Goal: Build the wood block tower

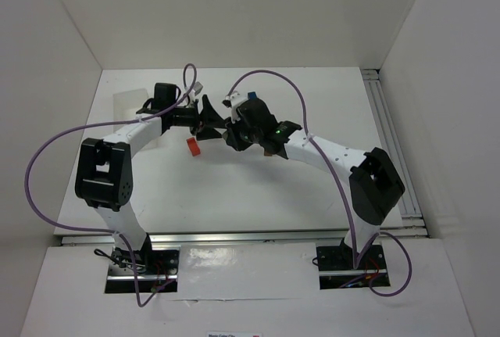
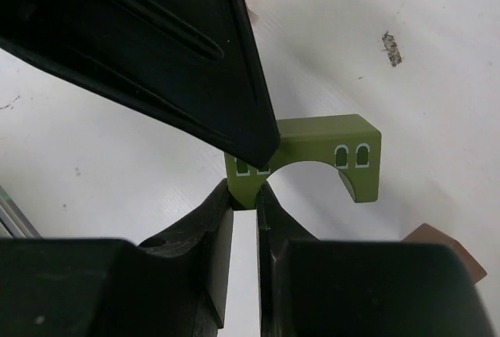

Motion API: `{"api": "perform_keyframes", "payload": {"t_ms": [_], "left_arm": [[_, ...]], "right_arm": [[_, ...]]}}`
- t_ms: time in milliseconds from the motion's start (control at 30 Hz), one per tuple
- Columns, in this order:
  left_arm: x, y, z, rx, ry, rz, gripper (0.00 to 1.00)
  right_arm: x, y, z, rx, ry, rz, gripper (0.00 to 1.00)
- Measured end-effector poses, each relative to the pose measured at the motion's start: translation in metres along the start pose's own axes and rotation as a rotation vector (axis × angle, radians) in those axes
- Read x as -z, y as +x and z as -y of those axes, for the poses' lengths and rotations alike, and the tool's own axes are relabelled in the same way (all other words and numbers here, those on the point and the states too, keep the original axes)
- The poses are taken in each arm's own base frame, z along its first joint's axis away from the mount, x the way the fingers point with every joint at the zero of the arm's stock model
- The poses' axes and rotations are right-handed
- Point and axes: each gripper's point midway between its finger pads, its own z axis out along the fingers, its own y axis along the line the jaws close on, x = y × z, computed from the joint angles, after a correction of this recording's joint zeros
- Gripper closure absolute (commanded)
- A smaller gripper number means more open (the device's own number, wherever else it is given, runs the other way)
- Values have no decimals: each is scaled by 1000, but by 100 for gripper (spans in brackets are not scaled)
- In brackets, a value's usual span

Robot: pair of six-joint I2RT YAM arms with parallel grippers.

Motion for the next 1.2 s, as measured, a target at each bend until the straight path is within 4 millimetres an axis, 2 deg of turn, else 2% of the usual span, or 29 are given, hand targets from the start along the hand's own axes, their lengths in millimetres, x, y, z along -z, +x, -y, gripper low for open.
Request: {"api": "perform_keyframes", "payload": {"t_ms": [100,433,500,600,667,733,767,800,833,867,900,933,1067,1133,1200], "left_arm": [[0,2,1,-13,14,-9,24],[-9,16,13,-57,58,-63,31],[-9,17,14,-59,63,-68,43],[-11,15,11,-73,56,-62,55],[-12,15,9,-73,53,-63,70],[-12,16,8,-73,48,-65,80],[-12,16,8,-72,46,-64,91],[-12,15,8,-74,39,-63,91],[-12,15,9,-80,35,-63,96],[-12,14,9,-83,30,-63,100],[-13,14,9,-82,20,-62,100],[-12,12,8,-84,1,-54,100],[-12,-3,0,-108,-125,1,100],[-12,-14,-7,-138,-217,47,100],[-13,-25,-15,-193,-311,97,100]], "right_arm": [[0,-1,0,4,0,2,94],[1,1,1,6,5,-3,94],[1,1,2,6,9,-4,94],[1,-1,3,7,19,4,94],[1,-1,5,10,24,3,93],[1,0,5,10,27,-1,88],[1,0,5,9,28,-2,83],[1,0,6,10,31,0,73],[1,-1,6,9,32,-1,61],[2,-2,7,10,39,-1,40],[3,-2,8,4,48,-2,33],[4,-3,10,9,58,-6,31],[16,-1,21,18,119,-22,33],[33,0,30,17,163,-24,33],[58,-2,40,13,213,0,33]]}}
